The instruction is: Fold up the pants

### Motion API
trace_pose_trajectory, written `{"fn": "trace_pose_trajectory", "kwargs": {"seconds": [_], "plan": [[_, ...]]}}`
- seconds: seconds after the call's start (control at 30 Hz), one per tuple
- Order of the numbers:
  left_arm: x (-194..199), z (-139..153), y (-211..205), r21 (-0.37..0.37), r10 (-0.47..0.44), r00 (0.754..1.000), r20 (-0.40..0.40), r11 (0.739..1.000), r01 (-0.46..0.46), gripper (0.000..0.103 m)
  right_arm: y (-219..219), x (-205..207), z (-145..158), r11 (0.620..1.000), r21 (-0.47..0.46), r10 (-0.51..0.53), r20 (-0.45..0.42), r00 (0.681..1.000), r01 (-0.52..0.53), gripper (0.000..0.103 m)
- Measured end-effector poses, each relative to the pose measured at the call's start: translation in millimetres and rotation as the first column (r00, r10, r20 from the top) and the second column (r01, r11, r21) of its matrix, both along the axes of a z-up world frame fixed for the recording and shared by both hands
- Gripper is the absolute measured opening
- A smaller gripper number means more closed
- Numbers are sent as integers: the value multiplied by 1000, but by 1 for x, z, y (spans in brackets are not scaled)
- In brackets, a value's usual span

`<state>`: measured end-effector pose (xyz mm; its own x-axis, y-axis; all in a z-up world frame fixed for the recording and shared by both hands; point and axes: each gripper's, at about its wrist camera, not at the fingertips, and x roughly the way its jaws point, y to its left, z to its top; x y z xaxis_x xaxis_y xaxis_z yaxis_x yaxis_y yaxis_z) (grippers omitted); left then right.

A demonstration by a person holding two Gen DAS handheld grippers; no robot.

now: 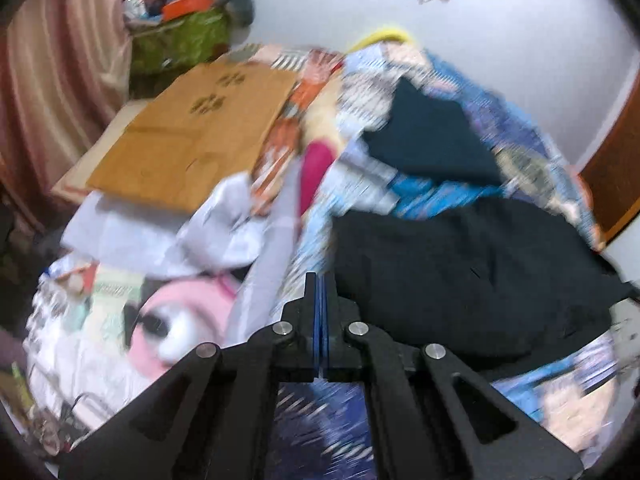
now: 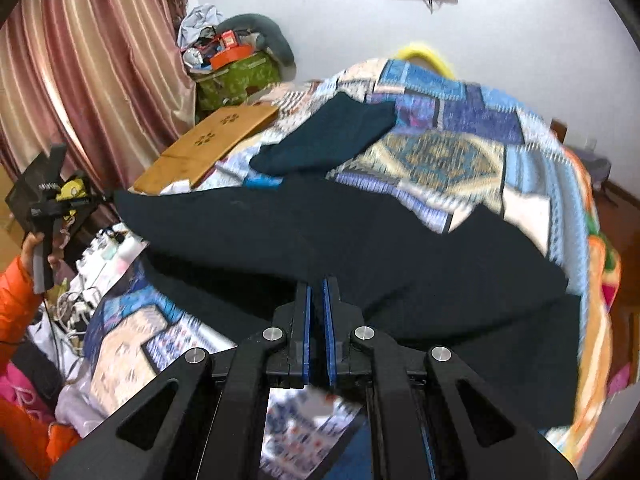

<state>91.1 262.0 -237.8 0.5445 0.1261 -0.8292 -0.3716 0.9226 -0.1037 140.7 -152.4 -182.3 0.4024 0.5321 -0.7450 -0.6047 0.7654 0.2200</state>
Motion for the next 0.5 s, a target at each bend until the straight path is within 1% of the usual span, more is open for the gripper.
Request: {"fn": "trace_pose_trajectory", "kwargs": {"seconds": [0.07, 0.13, 0.2, 0.27, 0.3, 0.33, 0.37, 0.4, 0.43, 0.5], "plan": [[-9, -19, 4, -22, 16, 999, -41, 1000, -16, 0, -2, -3, -10, 1000, 7, -19, -35, 999, 20, 6], [-14, -34, 6, -41, 32, 996, -85, 999, -35, 0, -6, -1, -18, 999, 21, -36, -91, 995, 38, 9], [-16, -37, 6, -39, 33, 995, -89, 999, -37, 0, -11, -3, -18, 998, 39, -53, -122, 991, 58, 9], [-13, -31, 1, -25, 16, 997, -77, 1000, -18, 0, -15, -3, -14, 997, 36, -63, -129, 990, 68, 14], [-11, -26, -2, -11, 6, 998, -69, 1000, -7, 0, -19, -2, -8, 996, 25, -77, -119, 990, 81, 19], [-8, -20, -6, 6, -12, 998, -58, 1000, 12, 1, -22, -2, -3, 996, 21, -88, -105, 991, 90, 27], [-4, -14, -11, 18, -33, 998, -50, 999, 34, 1, -26, -1, 4, 994, 21, -103, -82, 991, 105, 33], [3, -11, -14, 22, -48, 998, -44, 999, 49, 2, -29, -2, 8, 993, 23, -114, -65, 991, 116, 44], [10, -5, -20, 25, -67, 997, -37, 997, 68, 4, -35, 0, 14, 991, 30, -132, -41, 990, 133, 51], [24, 3, -29, 21, -103, 994, -19, 994, 103, 7, -42, 7, 22, 986, 27, -166, -12, 986, 166, 54]]}}
